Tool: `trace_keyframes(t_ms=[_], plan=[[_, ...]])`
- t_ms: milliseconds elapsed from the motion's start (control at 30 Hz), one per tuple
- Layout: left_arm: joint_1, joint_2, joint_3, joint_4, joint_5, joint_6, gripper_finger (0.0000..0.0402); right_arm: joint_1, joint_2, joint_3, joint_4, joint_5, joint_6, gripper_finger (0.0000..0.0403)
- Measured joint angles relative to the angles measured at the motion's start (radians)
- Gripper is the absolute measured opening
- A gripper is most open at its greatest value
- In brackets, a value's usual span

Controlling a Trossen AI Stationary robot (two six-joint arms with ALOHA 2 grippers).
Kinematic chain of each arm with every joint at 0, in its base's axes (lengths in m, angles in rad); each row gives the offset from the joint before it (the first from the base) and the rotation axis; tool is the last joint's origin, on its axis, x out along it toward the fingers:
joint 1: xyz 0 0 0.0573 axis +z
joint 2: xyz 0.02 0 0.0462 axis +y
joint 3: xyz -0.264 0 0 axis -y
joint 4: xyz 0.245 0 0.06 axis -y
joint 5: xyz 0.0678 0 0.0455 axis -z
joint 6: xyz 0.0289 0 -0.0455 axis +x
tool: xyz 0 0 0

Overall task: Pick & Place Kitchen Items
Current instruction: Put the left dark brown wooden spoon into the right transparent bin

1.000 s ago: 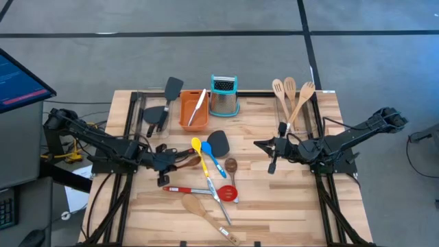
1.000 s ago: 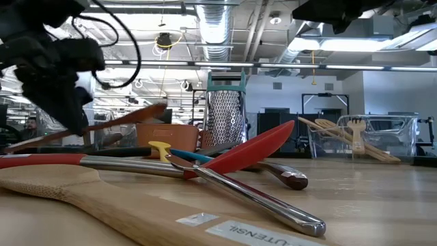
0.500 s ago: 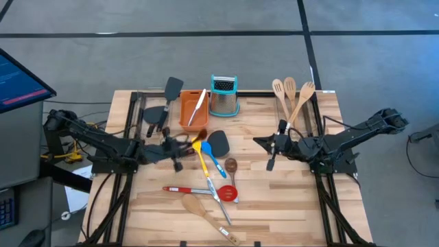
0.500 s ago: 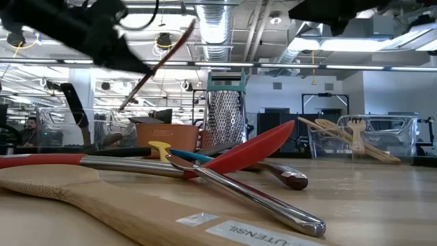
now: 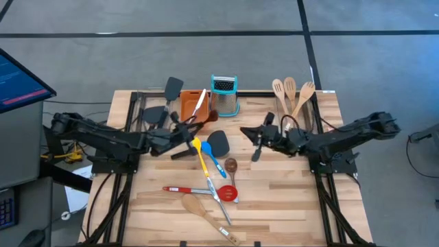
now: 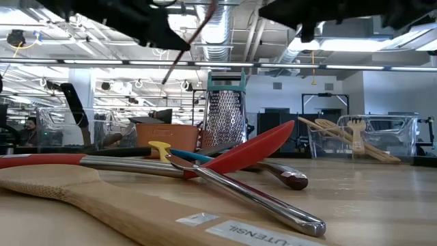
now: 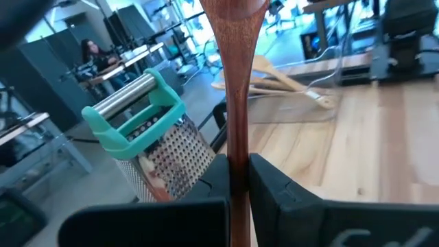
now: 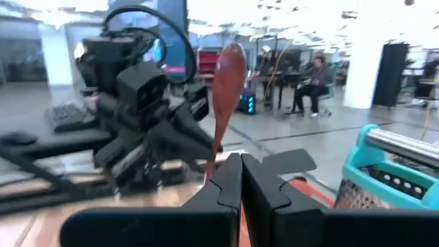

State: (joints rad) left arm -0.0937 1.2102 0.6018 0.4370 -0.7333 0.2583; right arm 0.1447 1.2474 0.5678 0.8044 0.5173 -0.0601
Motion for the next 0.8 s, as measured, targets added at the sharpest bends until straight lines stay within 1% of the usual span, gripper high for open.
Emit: trace_keyframes(t_ms=[133, 233, 333, 400, 467, 600, 800], plan=[[0.018, 0.078, 0.045, 0.011, -0.029, 0.034, 0.0001, -0.041, 0.093, 0.000, 0.127, 0.001, 0.010, 0.0000], [0.018, 0.108, 0.067, 0.036, -0.048, 0.052, 0.0001, -0.067, 0.144, 0.000, 0.176, -0.005, 0.096, 0.0000], [0.018, 0.116, 0.080, 0.044, -0.047, 0.052, 0.0001, -0.090, 0.193, 0.009, 0.198, -0.023, 0.169, 0.0000], [0.018, 0.116, 0.082, 0.046, -0.046, 0.052, 0.0001, -0.100, 0.220, 0.031, 0.201, -0.043, 0.172, 0.0001], [0.018, 0.116, 0.082, 0.046, -0.045, 0.052, 0.0001, -0.108, 0.250, 0.059, 0.199, -0.087, 0.159, 0.0007], [0.018, 0.116, 0.082, 0.046, -0.044, 0.052, 0.0002, -0.120, 0.314, 0.139, 0.193, -0.169, 0.158, 0.0037], [0.016, 0.115, 0.082, 0.046, -0.036, 0.052, 0.0002, -0.128, 0.392, 0.238, 0.190, -0.176, 0.156, 0.0104]])
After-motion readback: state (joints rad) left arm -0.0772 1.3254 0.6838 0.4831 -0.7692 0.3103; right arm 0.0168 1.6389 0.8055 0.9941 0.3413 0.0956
